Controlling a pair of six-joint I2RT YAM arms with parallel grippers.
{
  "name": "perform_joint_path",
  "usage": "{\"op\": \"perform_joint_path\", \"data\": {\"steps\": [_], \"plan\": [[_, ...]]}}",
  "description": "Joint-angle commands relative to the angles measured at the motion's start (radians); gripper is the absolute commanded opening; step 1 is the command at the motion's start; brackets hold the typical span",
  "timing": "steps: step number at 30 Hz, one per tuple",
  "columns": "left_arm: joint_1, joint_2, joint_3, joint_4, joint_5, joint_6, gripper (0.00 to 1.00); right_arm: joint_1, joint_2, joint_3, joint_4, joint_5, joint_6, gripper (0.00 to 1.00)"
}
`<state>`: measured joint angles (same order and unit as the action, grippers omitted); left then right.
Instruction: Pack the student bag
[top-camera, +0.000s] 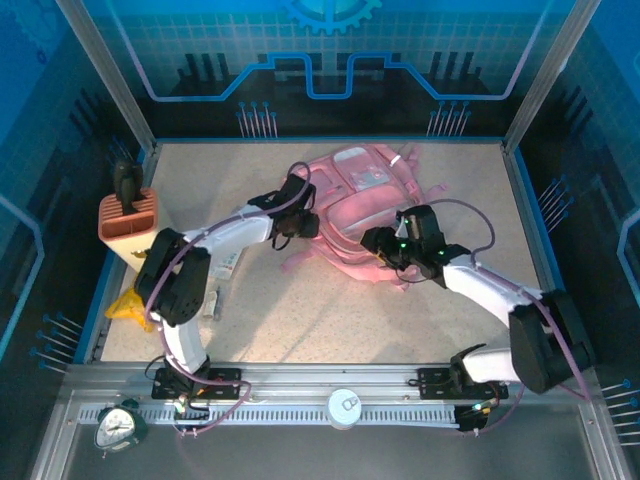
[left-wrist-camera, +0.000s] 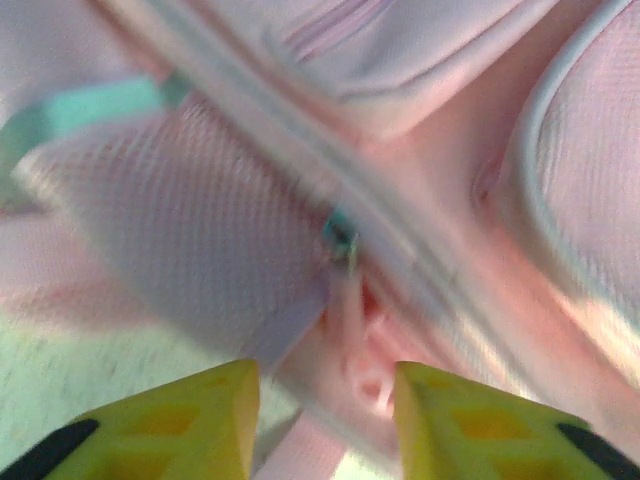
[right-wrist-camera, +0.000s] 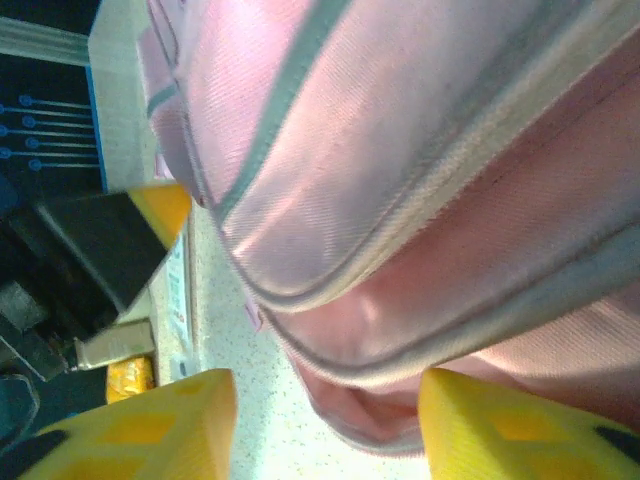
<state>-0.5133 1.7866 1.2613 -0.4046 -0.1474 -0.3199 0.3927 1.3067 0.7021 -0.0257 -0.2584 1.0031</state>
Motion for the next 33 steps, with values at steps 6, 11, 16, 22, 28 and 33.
{"op": "perform_joint_path", "data": {"steps": [6, 11, 16, 22, 28, 33], "plan": [[0.053, -0.253, -0.214, -0.109, -0.099, -0.12, 0.59, 0.02, -0.16, -0.006, -0.12, 0.062, -0.306, 0.8], [0.156, -0.304, -0.321, -0.115, -0.054, -0.184, 0.68, 0.053, -0.226, -0.087, -0.048, 0.002, -0.334, 0.98], [0.276, -0.307, -0.392, -0.057, 0.003, -0.205, 0.73, 0.112, -0.234, -0.135, 0.013, -0.017, -0.339, 1.0], [0.353, -0.262, -0.424, 0.031, 0.084, -0.193, 0.75, 0.144, -0.238, -0.15, 0.034, -0.007, -0.337, 1.0], [0.361, -0.215, -0.443, 0.071, 0.109, -0.207, 0.75, 0.143, -0.24, -0.148, 0.029, -0.003, -0.336, 1.0], [0.361, -0.203, -0.476, 0.098, 0.15, -0.237, 0.75, 0.143, -0.236, -0.148, 0.048, -0.007, -0.32, 1.0]]}}
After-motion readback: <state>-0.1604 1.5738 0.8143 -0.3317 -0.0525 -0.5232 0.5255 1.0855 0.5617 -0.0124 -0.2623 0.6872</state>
